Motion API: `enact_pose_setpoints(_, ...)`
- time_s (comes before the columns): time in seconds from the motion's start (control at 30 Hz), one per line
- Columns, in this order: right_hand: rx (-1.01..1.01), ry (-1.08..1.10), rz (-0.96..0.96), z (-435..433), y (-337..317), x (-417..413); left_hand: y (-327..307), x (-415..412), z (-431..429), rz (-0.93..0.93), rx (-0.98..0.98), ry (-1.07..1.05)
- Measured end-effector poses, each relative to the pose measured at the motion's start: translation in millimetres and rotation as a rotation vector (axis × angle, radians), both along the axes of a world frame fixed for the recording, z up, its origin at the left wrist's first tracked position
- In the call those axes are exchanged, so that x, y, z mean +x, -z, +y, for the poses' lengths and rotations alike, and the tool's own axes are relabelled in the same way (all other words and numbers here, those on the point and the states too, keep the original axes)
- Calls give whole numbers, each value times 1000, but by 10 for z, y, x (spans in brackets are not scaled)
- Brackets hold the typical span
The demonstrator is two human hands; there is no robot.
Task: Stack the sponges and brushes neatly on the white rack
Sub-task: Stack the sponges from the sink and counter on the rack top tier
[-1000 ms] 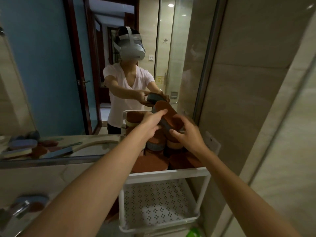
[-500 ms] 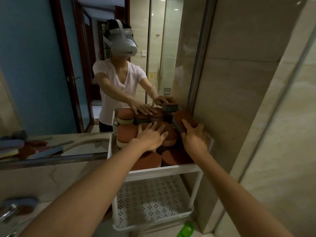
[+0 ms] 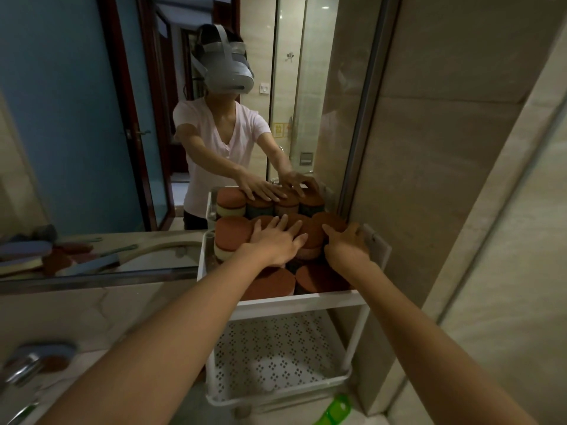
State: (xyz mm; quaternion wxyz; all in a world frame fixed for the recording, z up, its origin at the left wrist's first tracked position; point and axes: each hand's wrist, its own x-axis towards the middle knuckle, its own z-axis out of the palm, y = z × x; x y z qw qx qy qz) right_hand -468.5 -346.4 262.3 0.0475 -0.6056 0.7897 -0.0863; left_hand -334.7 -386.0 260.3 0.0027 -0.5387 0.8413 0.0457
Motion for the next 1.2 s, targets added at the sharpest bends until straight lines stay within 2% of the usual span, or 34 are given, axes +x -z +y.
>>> enact_pose_setpoints(0.2, 88, -18, 248, 29, -83, 74, -21, -16, 9, -24, 22, 3)
enact_pose_setpoints(0.37, 60, -114, 164, -11, -126, 40, -60, -28, 12, -9, 45, -14)
enact_pose_setpoints(0.47, -61, -171, 118, 28, -130, 43, -153, -18, 75, 127, 27, -49)
enact_pose_setpoints(0.67, -547, -284, -9, 375, -204, 472, -318, 298, 390, 480, -328, -249)
enact_pose_setpoints(0.77, -647, -404, -168, 630, -150, 921, -294, 727, 694, 703, -408, -382)
enact_pose_setpoints(0.87, -596, -508, -348, 956, 71, 1464, -31, 1254, 1160, 817, -404, -544)
enact_pose_setpoints(0.97, -477, -598, -429, 1252, 426, 2000, 459, 1746, 1622, 791, -322, -689)
enact_pose_setpoints(1.2, -54, -703, -448, 1889, 1410, 3398, 1693, 3048, 2726, 791, -128, -1085)
